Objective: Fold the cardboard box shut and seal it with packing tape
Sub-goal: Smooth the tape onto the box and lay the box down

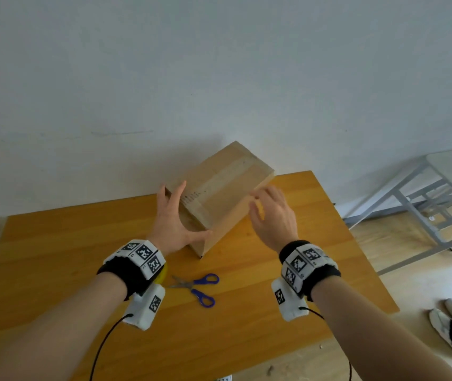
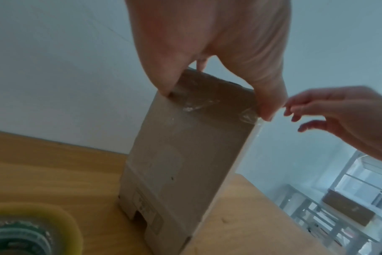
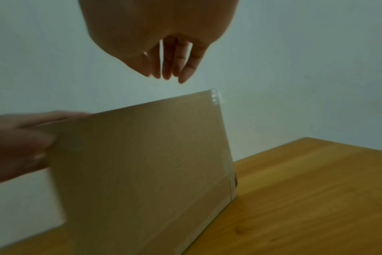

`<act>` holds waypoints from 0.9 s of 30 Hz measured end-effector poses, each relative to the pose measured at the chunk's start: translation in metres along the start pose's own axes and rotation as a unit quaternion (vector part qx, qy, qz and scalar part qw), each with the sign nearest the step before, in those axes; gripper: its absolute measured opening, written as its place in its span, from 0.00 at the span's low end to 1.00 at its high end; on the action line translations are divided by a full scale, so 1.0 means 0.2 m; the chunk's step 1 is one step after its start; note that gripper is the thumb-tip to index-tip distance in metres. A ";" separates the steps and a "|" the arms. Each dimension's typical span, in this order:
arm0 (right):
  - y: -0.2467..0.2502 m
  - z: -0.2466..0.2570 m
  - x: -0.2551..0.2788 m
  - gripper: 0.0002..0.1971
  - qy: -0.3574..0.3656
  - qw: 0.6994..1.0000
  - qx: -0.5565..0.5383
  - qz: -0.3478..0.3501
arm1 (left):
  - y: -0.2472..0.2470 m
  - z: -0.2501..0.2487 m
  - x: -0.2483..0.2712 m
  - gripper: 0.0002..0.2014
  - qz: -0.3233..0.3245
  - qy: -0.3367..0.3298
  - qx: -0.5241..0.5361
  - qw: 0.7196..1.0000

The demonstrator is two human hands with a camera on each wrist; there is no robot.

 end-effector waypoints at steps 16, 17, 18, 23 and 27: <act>-0.09 -0.41 -0.37 0.27 -0.188 0.903 -0.346 0.171 | 0.05 0.08 -0.02 0.48 -0.091 0.040 0.180 0.979; -0.10 -0.41 -0.37 0.24 -0.186 0.904 -0.345 0.172 | 0.04 0.06 -0.02 0.42 -0.125 0.048 0.181 0.974; -0.11 -0.41 -0.36 0.22 -0.183 0.907 -0.338 0.175 | 0.03 0.05 -0.01 0.36 -0.161 0.057 0.179 0.969; -0.14 -0.39 -0.32 0.14 -0.181 0.912 -0.313 0.194 | 0.00 0.04 -0.01 0.20 -0.238 0.060 0.146 0.958; -0.16 -0.40 -0.29 0.16 -0.205 0.903 -0.316 0.208 | -0.01 0.03 -0.03 0.21 -0.227 0.061 0.101 0.967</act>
Point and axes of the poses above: each hand's wrist, its own x-axis away from the middle knuckle, its own y-axis out of the back of the hand, z = x × y, the point moved 1 cm from there along -x, towards the middle knuckle, and after that the axes turned 8 degrees about z, right-handed, at the moved point
